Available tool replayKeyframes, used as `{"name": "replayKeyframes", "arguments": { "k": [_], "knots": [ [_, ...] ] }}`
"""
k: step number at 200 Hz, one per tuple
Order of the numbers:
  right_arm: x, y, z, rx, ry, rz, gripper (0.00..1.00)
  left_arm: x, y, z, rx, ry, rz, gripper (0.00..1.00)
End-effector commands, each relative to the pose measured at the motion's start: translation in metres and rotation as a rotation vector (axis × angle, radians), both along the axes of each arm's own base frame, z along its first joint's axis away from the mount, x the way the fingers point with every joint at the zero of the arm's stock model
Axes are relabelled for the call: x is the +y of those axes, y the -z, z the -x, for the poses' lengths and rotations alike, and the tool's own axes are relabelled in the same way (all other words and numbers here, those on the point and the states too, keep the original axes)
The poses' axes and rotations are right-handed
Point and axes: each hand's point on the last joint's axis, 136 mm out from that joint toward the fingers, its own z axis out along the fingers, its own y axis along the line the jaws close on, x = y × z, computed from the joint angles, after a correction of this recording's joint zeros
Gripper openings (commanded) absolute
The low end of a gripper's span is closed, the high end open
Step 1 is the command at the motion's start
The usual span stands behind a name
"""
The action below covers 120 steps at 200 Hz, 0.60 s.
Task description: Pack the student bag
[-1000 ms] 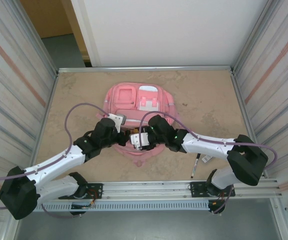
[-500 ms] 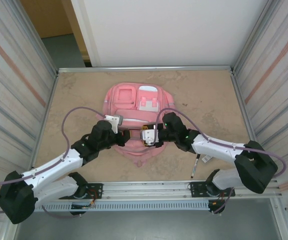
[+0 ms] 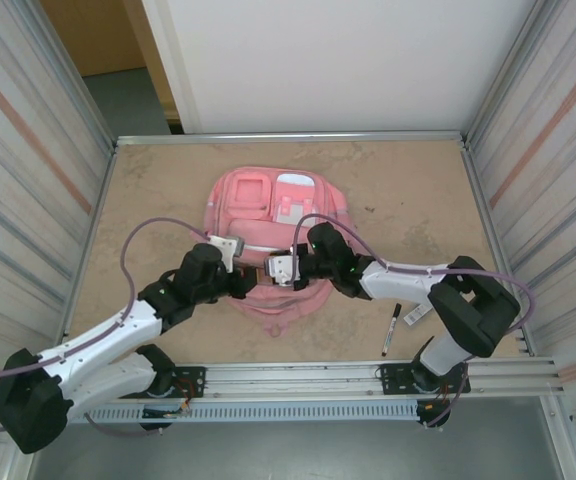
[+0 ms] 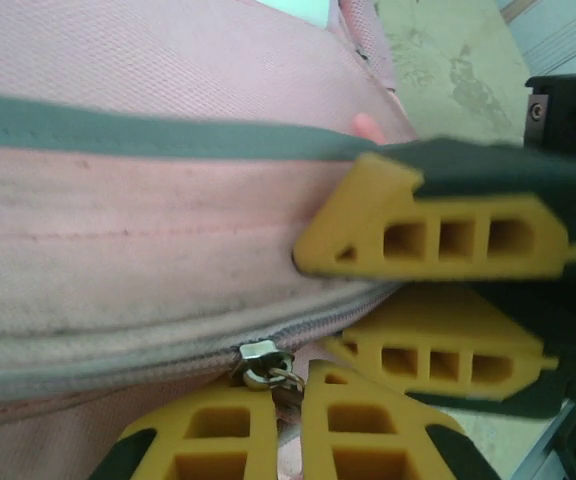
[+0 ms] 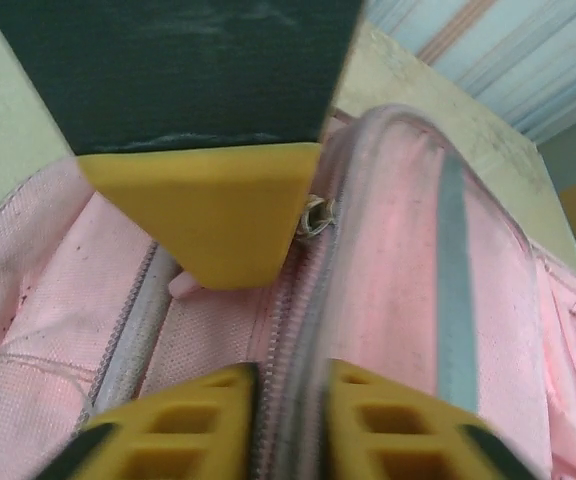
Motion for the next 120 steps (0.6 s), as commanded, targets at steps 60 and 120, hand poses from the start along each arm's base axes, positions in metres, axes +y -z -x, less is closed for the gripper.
{"name": "replayKeyframes", "arguments": {
  "k": [60, 120],
  "knots": [
    [-0.055, 0.025, -0.030, -0.060, 0.089, 0.140, 0.00, 0.136, 0.023, -0.034, 0.143, -0.475, -0.154, 0.00],
    [-0.062, -0.005, -0.028, -0.046, 0.041, 0.090, 0.00, 0.054, -0.033, -0.049, -0.018, -0.046, 0.120, 0.50]
  ]
}}
